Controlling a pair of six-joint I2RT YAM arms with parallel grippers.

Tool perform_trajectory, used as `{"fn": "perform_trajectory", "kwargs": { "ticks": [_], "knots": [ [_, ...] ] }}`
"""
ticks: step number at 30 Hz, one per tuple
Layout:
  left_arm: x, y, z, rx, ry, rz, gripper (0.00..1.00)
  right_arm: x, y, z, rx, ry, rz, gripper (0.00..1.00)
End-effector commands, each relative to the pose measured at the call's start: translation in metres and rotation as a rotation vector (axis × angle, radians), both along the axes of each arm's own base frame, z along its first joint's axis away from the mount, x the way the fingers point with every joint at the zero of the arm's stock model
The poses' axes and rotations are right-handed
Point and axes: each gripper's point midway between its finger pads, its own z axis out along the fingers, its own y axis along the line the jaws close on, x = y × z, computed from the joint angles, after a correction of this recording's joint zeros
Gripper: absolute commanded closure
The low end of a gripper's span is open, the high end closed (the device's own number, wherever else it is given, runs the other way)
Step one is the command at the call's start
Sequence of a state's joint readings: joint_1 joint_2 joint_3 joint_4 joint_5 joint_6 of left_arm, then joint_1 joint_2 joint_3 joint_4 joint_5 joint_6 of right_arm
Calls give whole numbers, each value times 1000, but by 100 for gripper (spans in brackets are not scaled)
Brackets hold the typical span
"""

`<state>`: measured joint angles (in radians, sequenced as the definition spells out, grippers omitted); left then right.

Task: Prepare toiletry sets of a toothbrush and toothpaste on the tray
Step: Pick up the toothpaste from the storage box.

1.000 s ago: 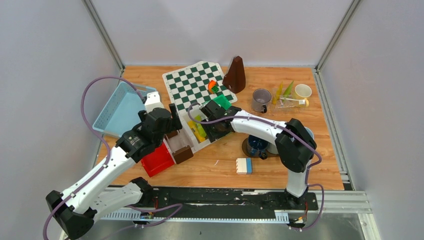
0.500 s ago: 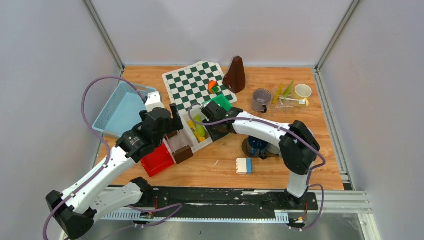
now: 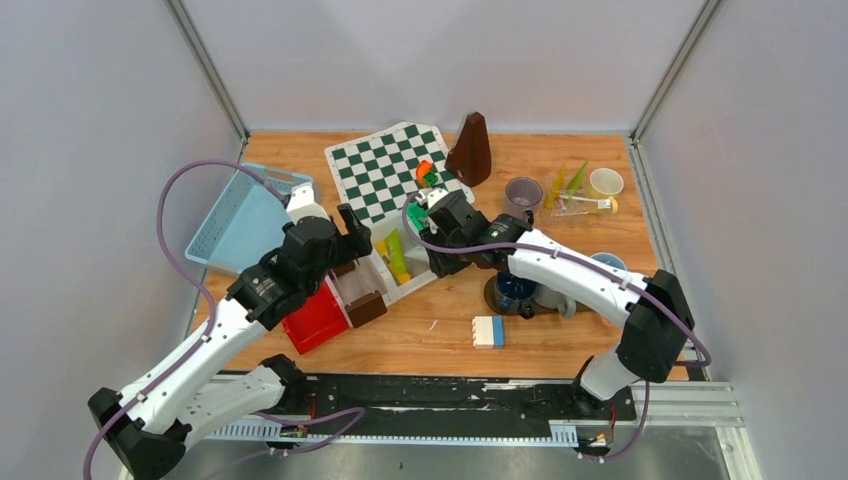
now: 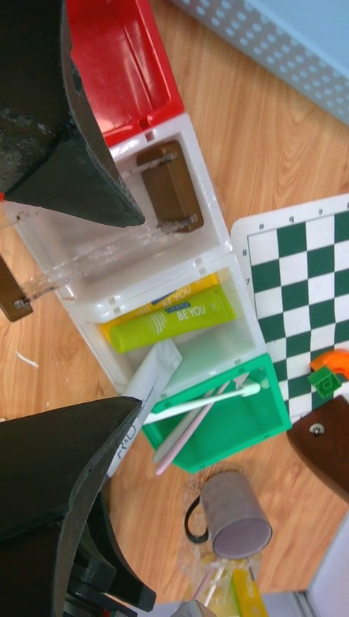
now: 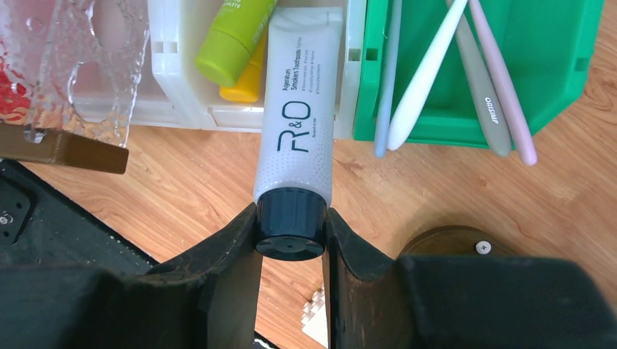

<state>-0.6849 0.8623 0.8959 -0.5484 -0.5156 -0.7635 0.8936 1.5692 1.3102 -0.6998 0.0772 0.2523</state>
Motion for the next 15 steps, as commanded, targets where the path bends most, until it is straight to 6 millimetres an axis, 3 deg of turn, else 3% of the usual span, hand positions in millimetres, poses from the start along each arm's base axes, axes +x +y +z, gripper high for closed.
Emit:
{"fn": "perform_trajectory", "kwargs": {
  "ticks": [1,12,15],
  "knots": [
    [6,-22,16,-151,-33,-34,7,3,5,42,118,-98,-2,100],
    [5,-66,27,-366,-20,-151,7,-1,-3,106,400,-331,-10,100],
    [2,-83,36,-449,-26,-220,7,-1,-5,115,460,-381,-25,100]
  ]
}}
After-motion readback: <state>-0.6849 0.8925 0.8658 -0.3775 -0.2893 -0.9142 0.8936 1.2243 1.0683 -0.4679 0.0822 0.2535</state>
